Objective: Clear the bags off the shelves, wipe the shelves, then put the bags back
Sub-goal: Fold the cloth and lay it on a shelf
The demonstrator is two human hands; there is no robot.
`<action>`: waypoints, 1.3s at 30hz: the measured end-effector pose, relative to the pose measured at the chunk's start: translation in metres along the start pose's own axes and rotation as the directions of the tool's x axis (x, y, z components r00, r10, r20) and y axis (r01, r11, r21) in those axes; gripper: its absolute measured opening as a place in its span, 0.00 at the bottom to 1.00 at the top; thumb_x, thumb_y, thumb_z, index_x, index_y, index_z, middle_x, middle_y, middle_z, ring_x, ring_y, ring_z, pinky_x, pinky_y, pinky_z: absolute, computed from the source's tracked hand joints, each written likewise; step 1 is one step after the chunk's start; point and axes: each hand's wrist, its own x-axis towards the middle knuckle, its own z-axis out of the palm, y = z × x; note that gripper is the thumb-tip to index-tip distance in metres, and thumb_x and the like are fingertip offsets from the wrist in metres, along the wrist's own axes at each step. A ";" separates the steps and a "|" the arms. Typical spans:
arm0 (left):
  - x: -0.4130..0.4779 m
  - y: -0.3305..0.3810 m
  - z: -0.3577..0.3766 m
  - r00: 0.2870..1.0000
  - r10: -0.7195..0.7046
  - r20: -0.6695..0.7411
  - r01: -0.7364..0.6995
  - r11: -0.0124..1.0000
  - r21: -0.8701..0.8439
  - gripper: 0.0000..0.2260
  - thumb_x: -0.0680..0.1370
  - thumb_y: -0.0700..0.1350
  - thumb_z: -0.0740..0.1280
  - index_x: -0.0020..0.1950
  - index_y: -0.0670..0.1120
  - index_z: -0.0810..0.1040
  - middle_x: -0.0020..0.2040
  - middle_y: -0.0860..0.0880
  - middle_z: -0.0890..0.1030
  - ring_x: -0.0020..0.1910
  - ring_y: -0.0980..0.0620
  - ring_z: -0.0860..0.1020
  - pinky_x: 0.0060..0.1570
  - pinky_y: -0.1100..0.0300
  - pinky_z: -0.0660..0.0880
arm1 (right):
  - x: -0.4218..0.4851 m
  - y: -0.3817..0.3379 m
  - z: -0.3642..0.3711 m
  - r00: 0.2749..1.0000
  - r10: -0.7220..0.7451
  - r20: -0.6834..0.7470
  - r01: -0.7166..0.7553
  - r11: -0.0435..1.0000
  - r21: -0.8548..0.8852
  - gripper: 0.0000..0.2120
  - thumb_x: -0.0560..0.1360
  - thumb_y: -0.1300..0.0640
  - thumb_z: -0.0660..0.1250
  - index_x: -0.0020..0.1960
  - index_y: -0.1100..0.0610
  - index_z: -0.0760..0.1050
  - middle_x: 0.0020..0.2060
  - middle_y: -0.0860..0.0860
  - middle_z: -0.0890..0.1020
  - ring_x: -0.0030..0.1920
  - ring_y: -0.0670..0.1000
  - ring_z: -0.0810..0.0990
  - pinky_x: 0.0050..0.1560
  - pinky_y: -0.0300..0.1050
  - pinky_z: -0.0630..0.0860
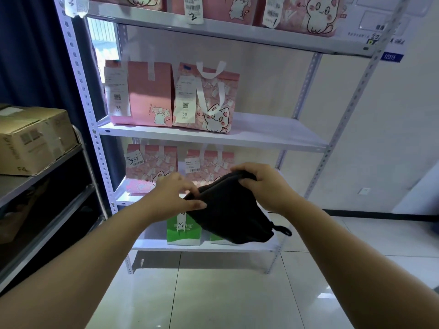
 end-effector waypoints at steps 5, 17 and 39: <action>0.008 -0.007 -0.006 0.996 0.022 0.092 -0.028 0.998 0.060 0.08 0.69 0.56 0.73 0.42 0.55 0.79 0.45 0.57 0.78 0.46 0.57 0.75 0.44 0.58 0.74 | 0.005 0.011 -0.013 0.998 0.035 -0.044 -0.033 0.998 0.052 0.14 0.76 0.63 0.61 0.56 0.49 0.77 0.45 0.45 0.80 0.48 0.48 0.77 0.48 0.40 0.71; 0.058 0.038 -0.002 0.929 0.221 -0.297 -0.229 0.973 0.008 0.05 0.70 0.49 0.74 0.39 0.53 0.78 0.36 0.59 0.78 0.37 0.64 0.76 0.34 0.68 0.67 | 0.003 0.064 -0.036 0.941 0.226 -0.252 -0.270 0.950 -0.158 0.09 0.79 0.60 0.58 0.53 0.52 0.75 0.39 0.48 0.77 0.35 0.44 0.73 0.31 0.36 0.65; 0.297 0.145 0.045 0.979 0.087 -0.183 -0.133 0.957 -0.258 0.02 0.74 0.42 0.69 0.43 0.48 0.78 0.33 0.54 0.82 0.26 0.59 0.80 0.24 0.69 0.72 | 0.133 0.235 -0.192 0.951 0.268 -0.156 -0.247 0.959 0.141 0.05 0.76 0.64 0.64 0.46 0.58 0.79 0.37 0.57 0.82 0.33 0.51 0.83 0.33 0.42 0.80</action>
